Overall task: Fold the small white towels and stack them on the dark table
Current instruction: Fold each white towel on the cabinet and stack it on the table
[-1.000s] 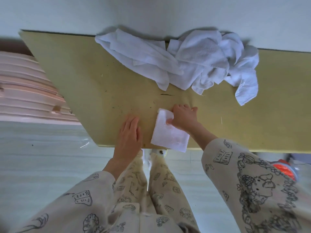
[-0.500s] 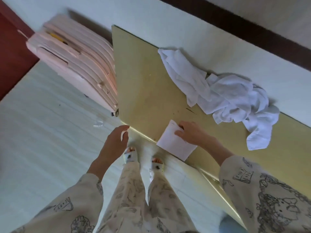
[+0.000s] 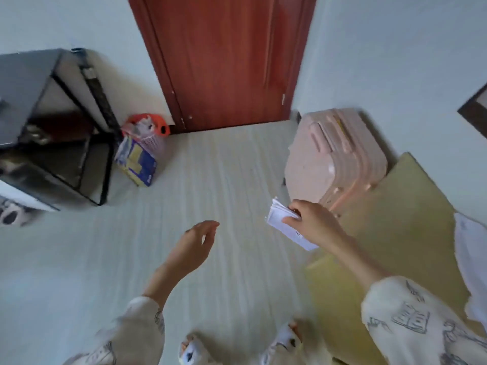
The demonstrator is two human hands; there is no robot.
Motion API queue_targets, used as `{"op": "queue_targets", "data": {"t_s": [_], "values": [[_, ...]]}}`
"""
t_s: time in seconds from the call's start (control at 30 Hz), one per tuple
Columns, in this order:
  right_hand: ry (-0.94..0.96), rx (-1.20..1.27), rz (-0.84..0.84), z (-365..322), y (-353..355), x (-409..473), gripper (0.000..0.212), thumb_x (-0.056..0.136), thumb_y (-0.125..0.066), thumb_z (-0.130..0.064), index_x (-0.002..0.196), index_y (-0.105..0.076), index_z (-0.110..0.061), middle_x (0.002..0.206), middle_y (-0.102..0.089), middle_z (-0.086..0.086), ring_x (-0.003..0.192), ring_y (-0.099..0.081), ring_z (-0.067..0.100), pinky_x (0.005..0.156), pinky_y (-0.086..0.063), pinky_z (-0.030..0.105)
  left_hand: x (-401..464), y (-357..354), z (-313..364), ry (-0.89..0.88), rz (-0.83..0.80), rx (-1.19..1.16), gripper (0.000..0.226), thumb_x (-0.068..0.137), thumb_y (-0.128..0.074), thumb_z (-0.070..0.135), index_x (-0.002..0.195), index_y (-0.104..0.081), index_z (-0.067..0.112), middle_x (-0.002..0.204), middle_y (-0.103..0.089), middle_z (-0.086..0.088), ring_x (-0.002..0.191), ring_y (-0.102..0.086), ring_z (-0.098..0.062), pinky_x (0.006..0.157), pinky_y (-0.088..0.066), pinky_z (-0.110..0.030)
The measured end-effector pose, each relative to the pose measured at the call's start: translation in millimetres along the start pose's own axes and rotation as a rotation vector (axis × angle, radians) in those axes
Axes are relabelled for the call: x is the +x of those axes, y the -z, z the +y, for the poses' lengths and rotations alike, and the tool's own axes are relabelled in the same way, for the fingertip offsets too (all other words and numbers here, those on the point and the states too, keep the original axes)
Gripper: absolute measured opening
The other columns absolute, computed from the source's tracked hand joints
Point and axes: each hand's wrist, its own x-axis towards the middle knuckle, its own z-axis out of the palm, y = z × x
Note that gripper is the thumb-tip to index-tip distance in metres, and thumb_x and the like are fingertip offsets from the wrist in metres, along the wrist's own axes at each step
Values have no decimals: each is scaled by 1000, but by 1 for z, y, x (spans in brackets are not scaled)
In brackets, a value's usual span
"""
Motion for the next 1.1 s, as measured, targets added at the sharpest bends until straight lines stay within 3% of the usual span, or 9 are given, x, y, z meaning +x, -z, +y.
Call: {"op": "queue_targets", "data": {"t_s": [0.17, 0.3, 0.47, 0.7, 0.87, 1.0, 1.1], "values": [[178, 166, -50, -174, -40, 52, 18, 86, -61, -32, 81, -54, -17, 65, -51, -5, 67, -47, 20, 58, -34, 30, -53, 121, -103, 153, 164, 12, 25, 95, -45, 14, 115, -61, 12, 110, -64, 3, 101, -62, -17, 80, -39, -15], [339, 232, -80, -299, -75, 86, 22, 84, -64, -31, 86, -60, -9, 69, -55, 1, 68, -49, 21, 62, -36, 30, -88, 207, -175, 243, 295, -31, 25, 94, -46, 15, 114, -61, 14, 109, -67, -1, 100, -64, -19, 86, -47, -26], [511, 249, -216, -427, -109, 119, 21, 84, -65, -29, 80, -57, -11, 68, -52, -3, 64, -45, 15, 59, -35, 26, -107, 286, -244, 341, 398, -113, 24, 96, -45, 22, 116, -59, 20, 102, -64, 9, 94, -62, -11, 77, -42, -19], [655, 177, -308, -571, -157, 200, 23, 83, -66, -32, 71, -52, -20, 61, -45, -10, 57, -40, 6, 56, -30, 21, -71, 377, -344, 407, 447, -123, 23, 96, -45, 20, 113, -60, 19, 107, -67, 2, 97, -64, -16, 80, -44, -22], [752, 153, -407, -680, -188, 274, 21, 82, -66, -31, 78, -58, -11, 63, -48, -6, 58, -41, 9, 57, -32, 22, -25, 469, -417, 474, 524, -102, 25, 97, -42, 23, 114, -59, 18, 108, -67, -2, 102, -63, -22, 85, -46, -30], [828, 150, -487, -769, -201, 320, 22, 82, -65, -30, 84, -60, -8, 69, -51, -3, 60, -42, 7, 55, -33, 15, 5, 539, -457, 487, 561, -158, 34, 97, -41, 31, 128, -50, 21, 112, -58, 9, 102, -54, -6, 79, -36, -17], [861, 151, -538, -830, -215, 353, 20, 82, -66, -30, 83, -60, -11, 71, -52, -1, 63, -43, 9, 61, -36, 20, 32, 587, -491, 444, 617, -252, 40, 97, -40, 27, 135, -43, 17, 125, -50, 9, 108, -47, -1, 83, -30, -11]]}}
